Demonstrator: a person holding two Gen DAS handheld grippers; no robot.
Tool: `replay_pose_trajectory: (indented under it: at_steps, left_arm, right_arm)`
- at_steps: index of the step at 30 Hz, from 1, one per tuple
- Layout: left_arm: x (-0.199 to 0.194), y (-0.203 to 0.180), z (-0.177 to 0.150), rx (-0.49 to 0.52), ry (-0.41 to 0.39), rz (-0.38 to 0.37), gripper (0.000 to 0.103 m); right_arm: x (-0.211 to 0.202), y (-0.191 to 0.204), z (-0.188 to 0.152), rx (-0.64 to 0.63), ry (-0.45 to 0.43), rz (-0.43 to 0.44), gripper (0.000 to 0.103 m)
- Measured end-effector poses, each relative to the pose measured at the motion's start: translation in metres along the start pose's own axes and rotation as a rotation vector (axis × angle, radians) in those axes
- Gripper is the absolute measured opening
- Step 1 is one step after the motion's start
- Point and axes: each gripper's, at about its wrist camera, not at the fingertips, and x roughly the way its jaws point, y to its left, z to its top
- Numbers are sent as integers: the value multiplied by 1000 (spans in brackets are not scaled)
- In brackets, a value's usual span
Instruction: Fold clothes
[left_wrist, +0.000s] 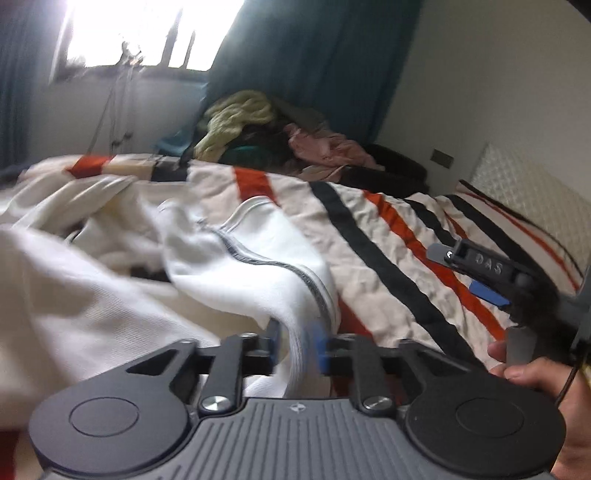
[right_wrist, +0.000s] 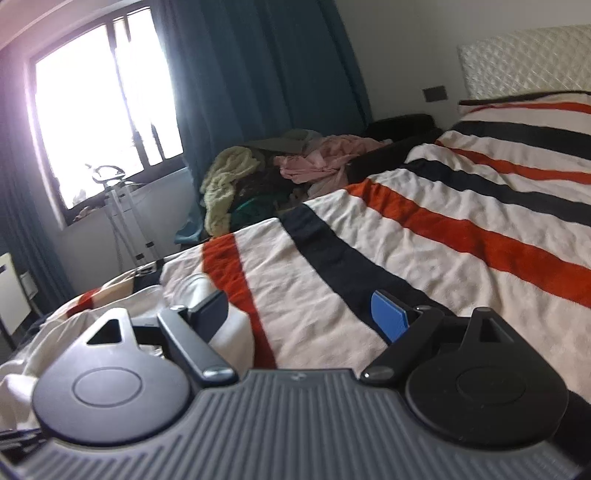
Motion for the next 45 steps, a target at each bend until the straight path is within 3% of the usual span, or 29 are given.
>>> replay_pose_trajectory:
  at_steps: [5, 8, 9, 11, 15, 21, 24, 32, 33, 35, 36, 38, 41, 45]
  left_arm:
    - [-41, 21, 14, -18, -75, 34, 76]
    - [-59, 27, 12, 1, -108, 61, 77]
    - [-64, 29, 11, 10, -117, 52, 77]
    - [-73, 33, 8, 6, -135, 26, 77]
    - [-81, 39, 9, 1, -126, 3, 80]
    - [-73, 63, 6, 14, -143, 51, 81]
    - [-58, 77, 3, -11, -124, 75, 82]
    - [-25, 97, 5, -15, -107, 122, 82]
    - [-22, 100, 4, -22, -104, 125, 82]
    - [-18, 106, 5, -47, -97, 112, 82]
    - [-17, 108, 5, -61, -97, 105, 82]
    - [-16, 111, 5, -83, -103, 91, 82]
    - [-20, 112, 5, -88, -133, 100, 82]
    - [-27, 110, 7, -103, -159, 117, 82]
  right_arm:
    - [-5, 21, -9, -53, 32, 144, 86]
    - [-4, 37, -16, -79, 76, 239, 86]
    - [-4, 43, -18, -95, 84, 265, 86]
    - [-4, 53, -21, -120, 99, 321, 76]
    - [11, 68, -17, -74, 201, 408, 74]
    - [55, 140, 0, -237, 307, 475, 74]
    - [98, 185, 4, -301, 431, 508, 74]
    - [186, 243, -30, -435, 636, 337, 72]
    - [197, 250, -35, -452, 660, 314, 65]
    - [205, 248, -39, -450, 654, 269, 42]
    - [205, 244, -37, -430, 635, 260, 25]
    - [200, 237, -30, -392, 591, 255, 12]
    - [186, 226, -7, -350, 508, 265, 7]
    - [161, 198, 52, -263, 348, 277, 7]
